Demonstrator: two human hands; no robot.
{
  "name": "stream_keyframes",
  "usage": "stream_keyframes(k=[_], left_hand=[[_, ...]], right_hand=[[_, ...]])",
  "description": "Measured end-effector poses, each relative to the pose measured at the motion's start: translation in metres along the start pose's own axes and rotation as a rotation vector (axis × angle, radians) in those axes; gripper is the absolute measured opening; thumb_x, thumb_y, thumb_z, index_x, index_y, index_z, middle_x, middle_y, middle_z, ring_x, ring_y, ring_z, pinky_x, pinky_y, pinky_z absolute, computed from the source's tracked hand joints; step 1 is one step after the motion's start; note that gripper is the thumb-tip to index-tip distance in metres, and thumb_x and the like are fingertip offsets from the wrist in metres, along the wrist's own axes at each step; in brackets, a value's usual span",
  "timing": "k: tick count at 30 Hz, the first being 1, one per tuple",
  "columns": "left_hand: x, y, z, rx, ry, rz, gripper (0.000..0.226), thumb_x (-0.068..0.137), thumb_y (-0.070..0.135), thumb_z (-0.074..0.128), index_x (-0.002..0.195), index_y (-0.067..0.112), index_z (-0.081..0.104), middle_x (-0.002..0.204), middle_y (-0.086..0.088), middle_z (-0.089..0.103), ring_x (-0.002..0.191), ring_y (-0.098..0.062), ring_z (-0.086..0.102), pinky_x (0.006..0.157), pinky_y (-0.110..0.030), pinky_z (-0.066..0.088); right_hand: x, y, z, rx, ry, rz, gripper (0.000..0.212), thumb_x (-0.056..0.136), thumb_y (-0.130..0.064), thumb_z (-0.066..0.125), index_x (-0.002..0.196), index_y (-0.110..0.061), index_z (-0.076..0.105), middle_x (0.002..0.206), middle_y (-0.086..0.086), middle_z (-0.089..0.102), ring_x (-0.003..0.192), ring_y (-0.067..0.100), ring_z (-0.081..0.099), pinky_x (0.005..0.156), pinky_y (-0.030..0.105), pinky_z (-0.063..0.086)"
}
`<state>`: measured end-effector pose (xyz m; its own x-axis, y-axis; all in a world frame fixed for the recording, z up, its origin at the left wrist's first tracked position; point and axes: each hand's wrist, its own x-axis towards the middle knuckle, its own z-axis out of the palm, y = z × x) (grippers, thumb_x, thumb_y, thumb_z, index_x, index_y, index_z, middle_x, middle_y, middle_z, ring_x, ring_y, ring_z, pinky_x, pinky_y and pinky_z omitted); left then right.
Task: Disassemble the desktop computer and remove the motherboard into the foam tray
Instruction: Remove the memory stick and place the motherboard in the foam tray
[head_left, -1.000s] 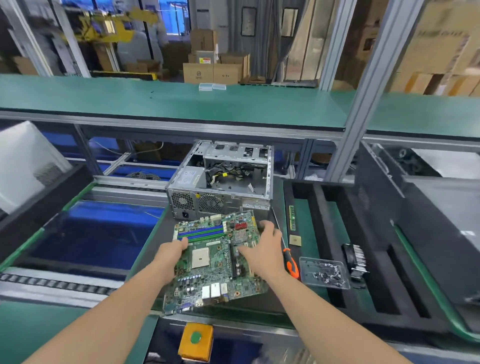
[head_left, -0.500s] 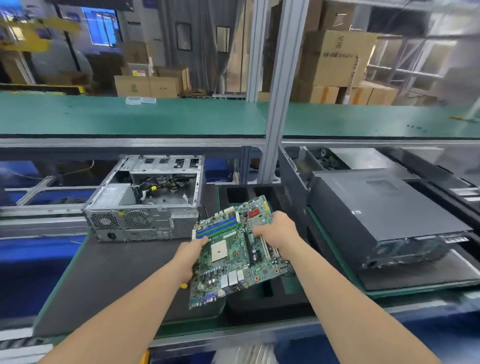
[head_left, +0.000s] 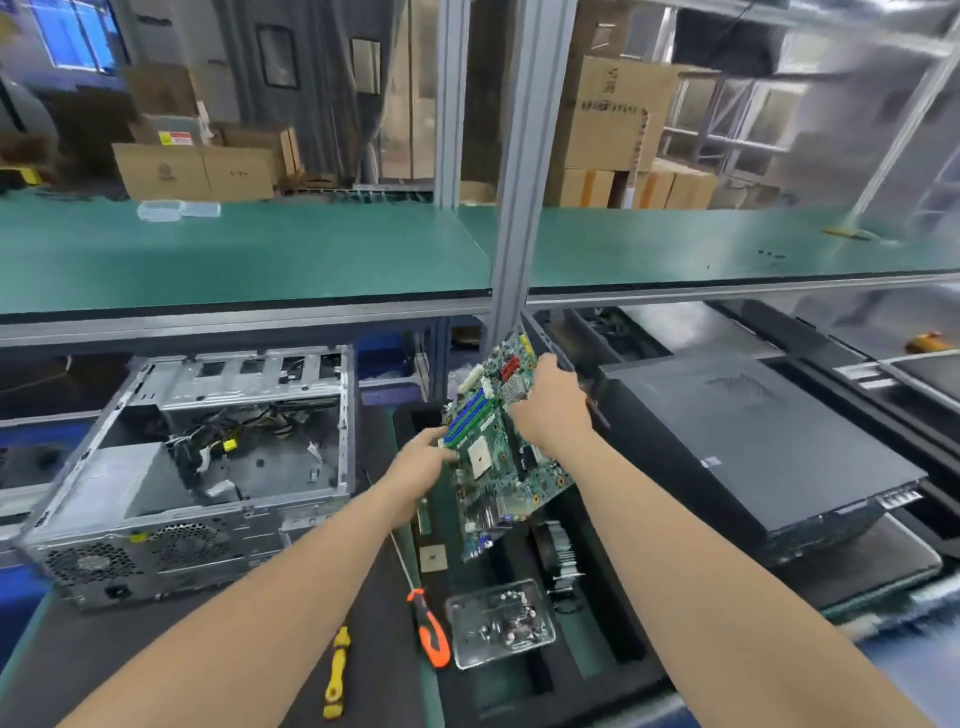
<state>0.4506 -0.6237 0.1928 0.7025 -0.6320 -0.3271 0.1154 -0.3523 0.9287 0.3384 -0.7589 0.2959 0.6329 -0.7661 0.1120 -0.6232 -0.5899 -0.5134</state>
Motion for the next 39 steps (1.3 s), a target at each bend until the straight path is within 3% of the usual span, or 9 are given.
stream_keyframes(k=[6, 10, 14, 20, 23, 26, 32, 36, 39], left_hand=[[0.049, 0.022, -0.026, -0.004, -0.165, 0.101, 0.062, 0.098, -0.008, 0.042, 0.15, 0.025, 0.05, 0.153, -0.002, 0.05, 0.141, -0.021, 0.045, 0.096, -0.035, 0.04], [0.082, 0.01, -0.023, 0.036, -0.225, 0.088, 0.071, 0.096, -0.014, 0.039, 0.153, 0.027, 0.046, 0.16, -0.004, 0.041, 0.15, -0.019, 0.034, 0.118, -0.042, 0.034], [0.109, -0.016, -0.01, 0.017, -0.22, 0.013, 0.076, 0.093, -0.019, 0.035, 0.153, 0.025, 0.045, 0.164, -0.006, 0.035, 0.154, -0.02, 0.027, 0.125, -0.051, 0.026], [0.132, -0.04, 0.012, 0.013, -0.15, -0.07, 0.08, 0.088, -0.019, 0.027, 0.152, 0.025, 0.048, 0.158, -0.005, 0.043, 0.145, -0.025, 0.042, 0.1, -0.043, 0.049], [0.138, -0.048, 0.022, 0.012, -0.138, -0.099, 0.08, 0.089, -0.017, 0.024, 0.154, 0.025, 0.044, 0.158, -0.002, 0.045, 0.146, -0.021, 0.042, 0.118, -0.045, 0.038], [0.142, -0.053, 0.029, 0.003, -0.12, -0.126, 0.076, 0.093, -0.014, 0.025, 0.155, 0.028, 0.042, 0.159, -0.003, 0.043, 0.146, -0.019, 0.04, 0.109, -0.034, 0.042], [0.141, -0.062, 0.044, 0.039, -0.15, -0.161, 0.071, 0.095, -0.013, 0.031, 0.154, 0.024, 0.043, 0.157, -0.007, 0.046, 0.146, -0.022, 0.04, 0.12, -0.042, 0.034], [0.132, -0.062, 0.049, 0.064, -0.116, -0.153, 0.065, 0.093, -0.01, 0.034, 0.146, 0.021, 0.054, 0.143, -0.007, 0.058, 0.137, -0.021, 0.05, 0.118, -0.046, 0.038], [0.118, -0.058, 0.045, 0.093, -0.054, -0.122, 0.057, 0.094, -0.008, 0.035, 0.134, 0.021, 0.063, 0.134, -0.004, 0.064, 0.128, -0.018, 0.058, 0.112, -0.037, 0.045]], right_hand=[[0.049, -0.02, 0.061, -0.152, -0.054, 0.046, 0.042, 0.091, -0.014, 0.07, 0.103, -0.018, 0.03, 0.103, 0.013, 0.057, 0.088, 0.035, 0.057, 0.067, 0.04, 0.042], [0.069, -0.016, 0.102, -0.167, -0.119, 0.085, 0.042, 0.091, -0.016, 0.071, 0.114, -0.017, 0.034, 0.116, 0.016, 0.062, 0.101, 0.038, 0.065, 0.069, 0.039, 0.043], [0.086, -0.004, 0.135, -0.127, -0.164, 0.127, 0.046, 0.09, -0.018, 0.073, 0.121, -0.015, 0.039, 0.115, 0.015, 0.063, 0.101, 0.037, 0.065, 0.068, 0.038, 0.043], [0.103, 0.017, 0.166, -0.051, -0.218, 0.181, 0.043, 0.091, -0.017, 0.073, 0.121, -0.013, 0.042, 0.117, 0.016, 0.065, 0.104, 0.039, 0.065, 0.072, 0.04, 0.053], [0.111, 0.025, 0.175, -0.031, -0.25, 0.174, 0.039, 0.092, -0.016, 0.07, 0.12, -0.012, 0.043, 0.119, 0.017, 0.063, 0.107, 0.041, 0.063, 0.084, 0.048, 0.057], [0.12, 0.034, 0.179, -0.029, -0.27, 0.175, 0.038, 0.092, -0.017, 0.069, 0.12, -0.012, 0.044, 0.12, 0.017, 0.063, 0.108, 0.04, 0.063, 0.083, 0.047, 0.057], [0.128, 0.055, 0.18, 0.009, -0.304, 0.22, 0.044, 0.094, -0.027, 0.074, 0.123, -0.016, 0.043, 0.119, 0.013, 0.065, 0.102, 0.036, 0.065, 0.074, 0.042, 0.053], [0.129, 0.065, 0.178, 0.059, -0.316, 0.237, 0.045, 0.093, -0.028, 0.073, 0.127, -0.016, 0.046, 0.122, 0.013, 0.064, 0.106, 0.036, 0.064, 0.081, 0.042, 0.054], [0.124, 0.065, 0.174, 0.024, -0.319, 0.212, 0.054, 0.092, -0.025, 0.071, 0.138, -0.011, 0.044, 0.138, 0.015, 0.052, 0.12, 0.038, 0.056, 0.089, 0.042, 0.05]])
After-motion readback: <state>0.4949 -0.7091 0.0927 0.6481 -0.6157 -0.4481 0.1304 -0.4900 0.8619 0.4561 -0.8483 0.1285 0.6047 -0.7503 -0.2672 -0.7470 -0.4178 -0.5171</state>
